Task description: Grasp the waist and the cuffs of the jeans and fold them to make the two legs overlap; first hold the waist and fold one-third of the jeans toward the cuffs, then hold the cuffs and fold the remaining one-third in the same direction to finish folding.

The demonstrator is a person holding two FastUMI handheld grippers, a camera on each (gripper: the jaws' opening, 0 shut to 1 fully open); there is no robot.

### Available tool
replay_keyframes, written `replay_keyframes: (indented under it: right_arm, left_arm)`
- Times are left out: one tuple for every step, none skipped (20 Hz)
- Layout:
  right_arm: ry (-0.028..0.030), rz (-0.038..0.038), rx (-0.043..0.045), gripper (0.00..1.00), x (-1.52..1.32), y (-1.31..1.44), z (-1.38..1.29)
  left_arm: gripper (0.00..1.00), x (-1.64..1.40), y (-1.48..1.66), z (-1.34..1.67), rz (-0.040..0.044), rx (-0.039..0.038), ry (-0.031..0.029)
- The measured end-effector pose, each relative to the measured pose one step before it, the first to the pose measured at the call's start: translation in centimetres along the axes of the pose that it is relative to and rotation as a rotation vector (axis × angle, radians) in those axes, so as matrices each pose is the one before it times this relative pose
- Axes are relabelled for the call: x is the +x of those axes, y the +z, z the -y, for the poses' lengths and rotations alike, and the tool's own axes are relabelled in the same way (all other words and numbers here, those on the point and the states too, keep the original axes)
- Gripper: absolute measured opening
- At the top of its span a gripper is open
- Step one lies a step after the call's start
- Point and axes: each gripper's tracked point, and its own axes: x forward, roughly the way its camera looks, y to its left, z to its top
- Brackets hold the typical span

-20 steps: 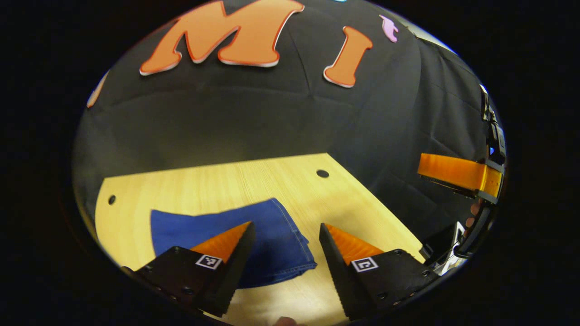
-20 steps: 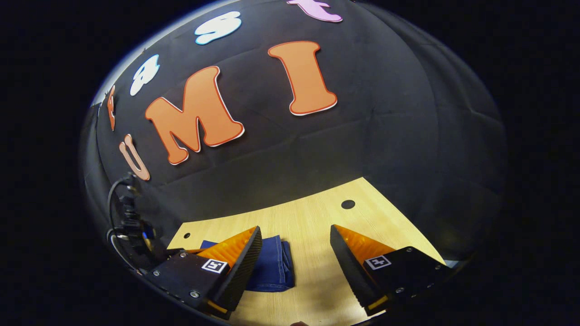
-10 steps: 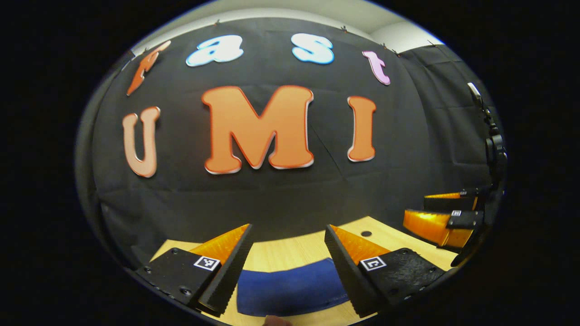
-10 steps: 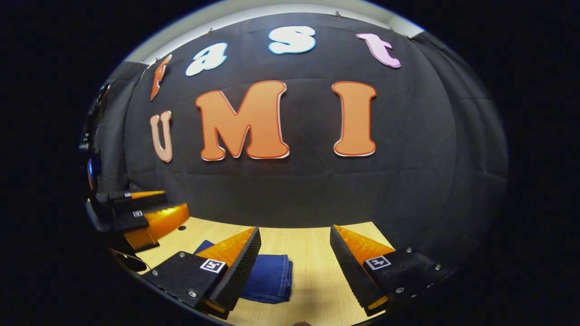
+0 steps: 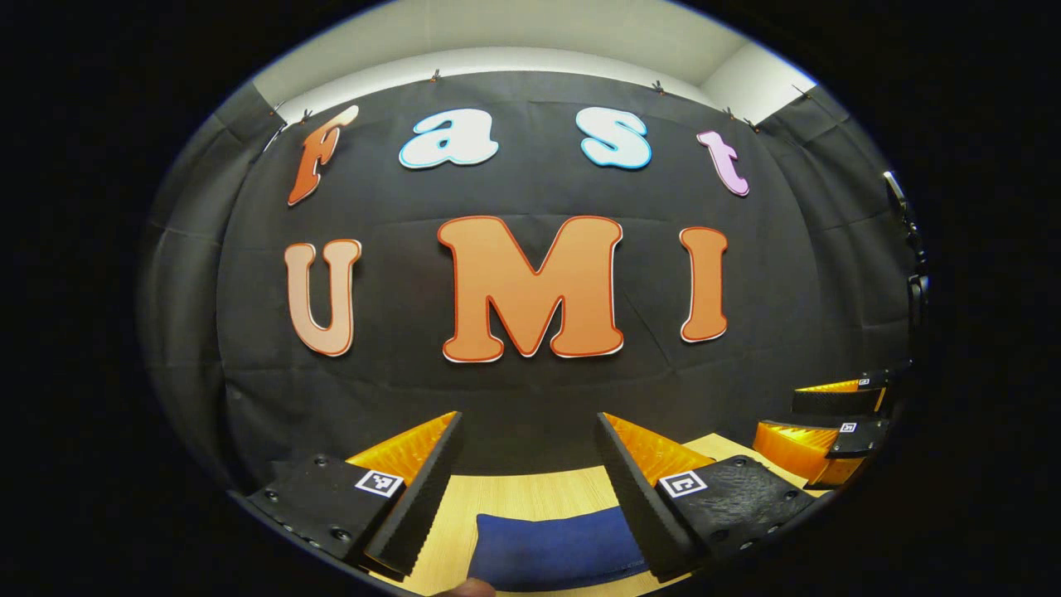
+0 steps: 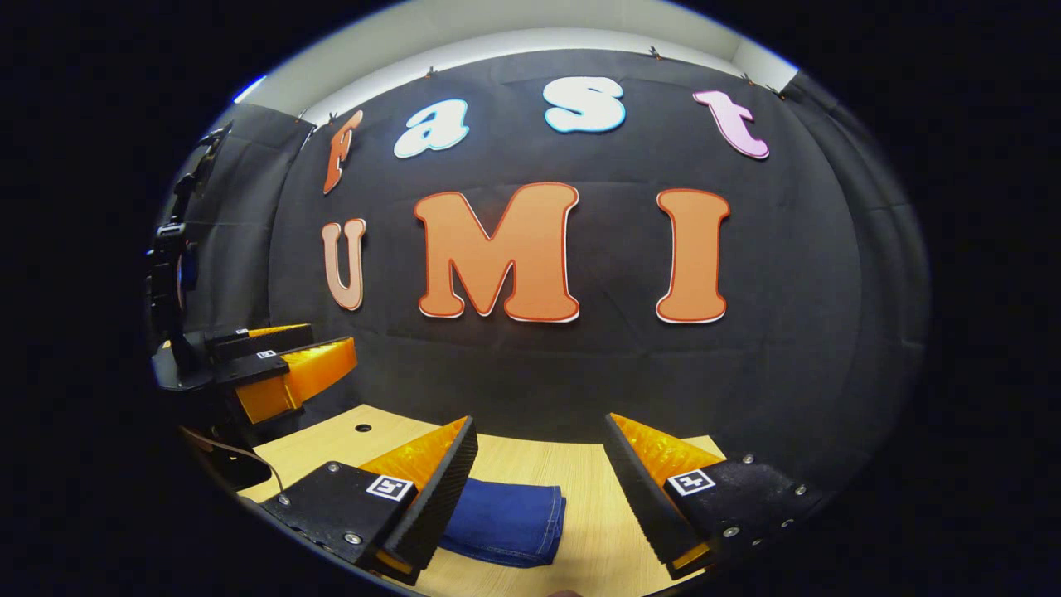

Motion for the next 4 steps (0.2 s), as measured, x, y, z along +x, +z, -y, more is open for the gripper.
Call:
replay_keyframes:
  right_arm:
    - [0.00494,0.00864,-0.00841,1.00,-0.147,0.259,-0.129]
    - [-0.00247,0.00368,-0.00545,0.95,-0.175,-0.019,0.033]
    - [0.00189,0.00030,-0.00046,0.95,-0.173,-0.037,-0.321]
    - [-0.00787,0.00127,0.00108,0.95,-0.233,0.021,-0.600]
  left_arm:
    - [0.96,-0.523,0.193,-0.181,0.00812,0.00513,0.00558]
    - [0.96,-0.251,0.167,-0.260,0.00930,0.00461,0.00492]
    - [0.96,-0.403,0.210,-0.147,0.01158,0.00961,0.00482]
    - [0.96,-0.639,0.071,-0.207,0.00863,0.00231,-0.00393]
